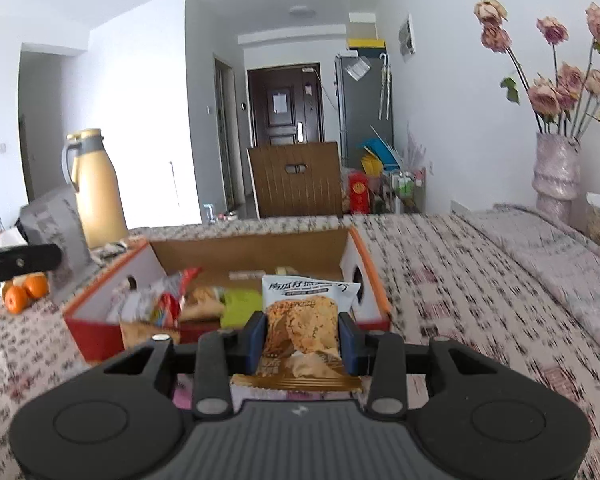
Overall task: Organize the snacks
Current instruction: 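Carry both cookie packets over the box and open both grippers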
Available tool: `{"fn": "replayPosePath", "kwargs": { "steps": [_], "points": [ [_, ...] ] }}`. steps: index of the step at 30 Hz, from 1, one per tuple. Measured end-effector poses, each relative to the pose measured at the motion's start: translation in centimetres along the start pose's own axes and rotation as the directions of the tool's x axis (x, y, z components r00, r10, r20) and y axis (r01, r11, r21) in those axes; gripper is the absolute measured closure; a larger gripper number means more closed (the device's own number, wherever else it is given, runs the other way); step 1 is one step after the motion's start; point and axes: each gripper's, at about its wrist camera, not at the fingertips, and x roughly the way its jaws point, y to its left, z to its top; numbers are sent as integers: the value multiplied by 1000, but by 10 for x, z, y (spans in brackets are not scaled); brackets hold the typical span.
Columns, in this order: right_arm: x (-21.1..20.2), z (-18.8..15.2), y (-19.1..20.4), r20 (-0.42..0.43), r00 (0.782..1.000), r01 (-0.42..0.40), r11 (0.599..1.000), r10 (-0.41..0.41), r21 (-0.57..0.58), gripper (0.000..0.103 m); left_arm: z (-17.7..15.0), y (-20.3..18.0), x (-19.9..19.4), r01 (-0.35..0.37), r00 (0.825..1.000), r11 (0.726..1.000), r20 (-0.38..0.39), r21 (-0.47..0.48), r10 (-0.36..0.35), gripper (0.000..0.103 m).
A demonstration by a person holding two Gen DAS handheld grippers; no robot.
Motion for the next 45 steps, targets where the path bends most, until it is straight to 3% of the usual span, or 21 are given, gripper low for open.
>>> {"fn": "replayPosePath", "kwargs": {
  "steps": [15,25,31,32,34,36,38,45],
  "points": [
    [67,46,18,31,998,-48,999,48,-1,66,25,2,61,-22,1000,999,-20,-41,21,90],
    [113,35,3,-14,999,-35,998,36,53,66,6,23,110,-32,993,995,-120,-99,20,90],
    [119,28,1,-46,999,-16,998,19,59,62,0,27,112,-42,991,993,-130,-110,27,89],
    [119,28,0,-48,999,-9,998,12,62,56,0,27,111,-50,991,992,-126,-115,36,84],
    [118,28,-2,-46,999,-2,997,5,74,37,1,29,109,-65,992,990,-116,-127,51,62],
    [117,28,-4,-37,999,13,997,-10,81,8,1,31,104,-101,992,985,-94,-140,88,20],
    [115,28,-6,-26,999,26,996,-24,88,3,2,33,101,-132,990,979,-69,-154,123,3],
    [122,28,-15,-46,998,54,991,-49,119,0,4,38,103,-159,986,970,-87,-185,145,0]
  ]
}}
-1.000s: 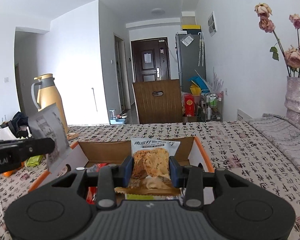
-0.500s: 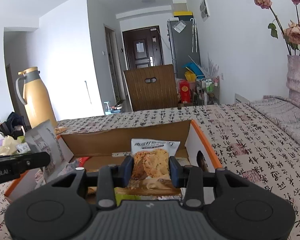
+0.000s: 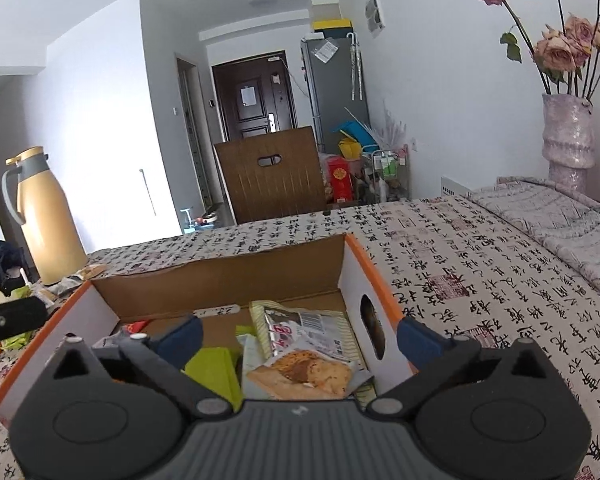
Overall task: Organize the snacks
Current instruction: 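Carry both cookie packets over the box and open both grippers, then withdraw both open grippers from the box toward the snack pile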
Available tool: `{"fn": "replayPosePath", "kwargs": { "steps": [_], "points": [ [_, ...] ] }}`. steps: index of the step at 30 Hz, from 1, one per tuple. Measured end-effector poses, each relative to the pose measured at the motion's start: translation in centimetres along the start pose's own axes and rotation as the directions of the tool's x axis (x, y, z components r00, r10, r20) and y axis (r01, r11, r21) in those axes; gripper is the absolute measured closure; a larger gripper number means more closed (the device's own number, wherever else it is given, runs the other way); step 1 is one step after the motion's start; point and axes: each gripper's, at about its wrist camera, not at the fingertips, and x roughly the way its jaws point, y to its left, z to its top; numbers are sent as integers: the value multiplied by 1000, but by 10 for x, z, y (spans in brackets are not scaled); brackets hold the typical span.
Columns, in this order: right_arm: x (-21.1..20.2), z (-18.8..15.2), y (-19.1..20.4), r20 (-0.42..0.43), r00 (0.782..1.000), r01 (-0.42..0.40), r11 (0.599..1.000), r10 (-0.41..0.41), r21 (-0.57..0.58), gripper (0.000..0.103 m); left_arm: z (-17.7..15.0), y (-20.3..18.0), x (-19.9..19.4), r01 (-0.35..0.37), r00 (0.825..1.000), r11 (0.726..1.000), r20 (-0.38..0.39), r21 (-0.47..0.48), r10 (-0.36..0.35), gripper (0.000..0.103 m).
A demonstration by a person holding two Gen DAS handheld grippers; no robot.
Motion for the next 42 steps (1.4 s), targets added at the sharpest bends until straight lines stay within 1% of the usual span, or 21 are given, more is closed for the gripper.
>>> {"fn": "replayPosePath", "kwargs": {
  "steps": [5,11,21,25,31,36,42],
  "points": [
    [-3,3,-1,7,1000,11,1000,-12,13,0,2,-2,-4,-8,1000,1000,1,-1,8,0],
    [-33,11,7,52,999,-12,1000,12,-14,0,8,-3,-27,3,1000,1000,18,-7,-3,0],
    [-61,1,12,34,999,-9,998,11,-60,0,2,-2,-64,18,1000,1000,20,20,-19,0],
    [-69,-11,10,7,1000,0,998,1,-70,0,-6,1,-73,17,1000,999,1,29,-17,0],
    [-85,-33,8,-41,999,5,995,-9,-98,0,-26,6,-81,11,998,999,-54,47,-9,0],
    [-97,-52,7,-79,997,5,994,-14,-111,0,-44,13,-89,3,995,999,-98,47,2,0],
    [-115,-75,5,-117,993,-4,994,-9,-114,0,-66,21,-100,16,988,999,-157,40,-9,0]
  ]
}}
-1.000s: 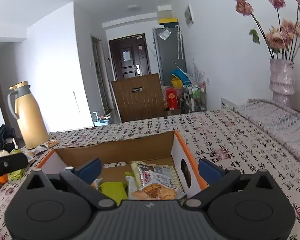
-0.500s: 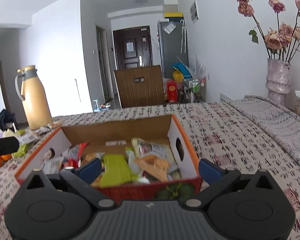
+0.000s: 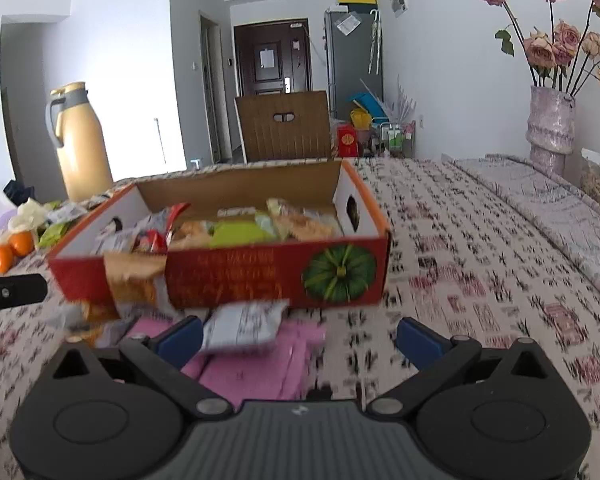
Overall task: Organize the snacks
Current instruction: 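Withdraw both open grippers from the box toward the snack pile, then grasp the white printed packet on the table with the right gripper, then grasp the pumpkin-seed oat crisp packet with the left gripper while the right gripper holds the white packet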
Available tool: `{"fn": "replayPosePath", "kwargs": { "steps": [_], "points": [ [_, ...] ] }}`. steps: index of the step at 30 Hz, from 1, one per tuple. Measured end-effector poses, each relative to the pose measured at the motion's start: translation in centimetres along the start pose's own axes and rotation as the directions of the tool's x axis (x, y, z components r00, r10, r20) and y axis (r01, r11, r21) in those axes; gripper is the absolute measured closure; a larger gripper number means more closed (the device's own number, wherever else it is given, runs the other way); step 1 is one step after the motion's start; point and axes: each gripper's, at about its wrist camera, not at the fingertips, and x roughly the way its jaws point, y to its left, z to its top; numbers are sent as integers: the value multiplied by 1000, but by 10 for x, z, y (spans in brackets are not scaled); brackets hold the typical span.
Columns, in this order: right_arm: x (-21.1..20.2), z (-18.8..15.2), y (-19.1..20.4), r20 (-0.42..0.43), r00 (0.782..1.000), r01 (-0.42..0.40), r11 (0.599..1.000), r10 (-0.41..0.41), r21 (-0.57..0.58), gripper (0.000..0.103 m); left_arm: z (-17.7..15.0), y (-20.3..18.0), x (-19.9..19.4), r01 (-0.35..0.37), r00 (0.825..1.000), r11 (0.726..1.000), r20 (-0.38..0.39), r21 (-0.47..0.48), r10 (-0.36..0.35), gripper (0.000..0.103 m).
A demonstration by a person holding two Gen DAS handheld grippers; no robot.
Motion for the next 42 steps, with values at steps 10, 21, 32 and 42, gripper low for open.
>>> {"fn": "replayPosePath", "kwargs": {
  "steps": [10,21,32,42],
  "points": [
    [-11,-17,-4,-25,1000,4,1000,-4,-11,0,-14,5,-5,0,999,1000,-37,-11,-1,0],
    [2,-1,6,-17,1000,-12,1000,12,1,0,-14,8,-6,-2,999,1000,-39,-13,2,0],
    [37,24,34,-68,997,14,993,-22,-115,8,-15,17,-9,-12,999,999,-38,-30,11,0],
    [73,24,47,-174,985,-18,987,-10,-159,52,-16,17,-8,-2,999,1000,-47,-23,1,0]
  ]
}}
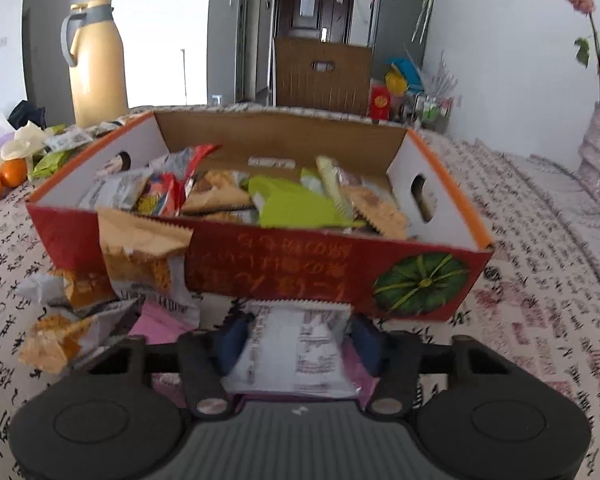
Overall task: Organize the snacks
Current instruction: 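Grasp the pumpkin-seed oat crisp packet with the left gripper while the right gripper holds the white packet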
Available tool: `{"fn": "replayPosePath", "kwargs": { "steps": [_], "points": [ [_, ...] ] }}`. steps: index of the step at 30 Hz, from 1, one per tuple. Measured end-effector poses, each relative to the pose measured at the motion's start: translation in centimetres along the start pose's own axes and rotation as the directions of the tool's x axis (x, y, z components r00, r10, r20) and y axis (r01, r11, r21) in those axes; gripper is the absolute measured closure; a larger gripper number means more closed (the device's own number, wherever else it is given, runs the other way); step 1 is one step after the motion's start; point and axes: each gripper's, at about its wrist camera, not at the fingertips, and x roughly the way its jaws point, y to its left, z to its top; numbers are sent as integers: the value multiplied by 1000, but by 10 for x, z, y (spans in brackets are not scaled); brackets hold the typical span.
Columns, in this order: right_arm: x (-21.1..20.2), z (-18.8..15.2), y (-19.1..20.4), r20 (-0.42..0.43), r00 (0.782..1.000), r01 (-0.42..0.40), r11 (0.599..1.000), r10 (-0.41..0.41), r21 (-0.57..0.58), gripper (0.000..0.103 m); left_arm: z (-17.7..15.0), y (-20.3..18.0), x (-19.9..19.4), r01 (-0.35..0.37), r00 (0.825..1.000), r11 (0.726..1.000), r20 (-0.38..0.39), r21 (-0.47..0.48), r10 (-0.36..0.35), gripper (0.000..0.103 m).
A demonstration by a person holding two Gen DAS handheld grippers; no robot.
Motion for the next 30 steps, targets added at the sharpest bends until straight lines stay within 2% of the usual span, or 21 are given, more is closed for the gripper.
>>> {"fn": "replayPosePath", "kwargs": {
  "steps": [8,20,26,29,30],
  "points": [
    [-6,-8,-5,41,999,-26,1000,26,-2,58,-1,0,4,6,1000,1000,-15,1,-6,0],
    [-58,-31,-36,214,977,-40,987,6,154,59,2,-11,18,35,997,999,-64,-7,-35,0],
    [-72,-45,-52,230,973,-22,979,-25,200,59,9,-25,31,54,995,998,-85,-21,-56,0],
    [-73,-51,-57,225,974,-15,977,-35,214,59,12,-34,41,39,994,999,-99,-20,-41,0],
    [-73,-53,-58,223,974,-15,976,-35,218,59,13,-36,44,34,994,999,-107,-23,-36,3]
  ]
}}
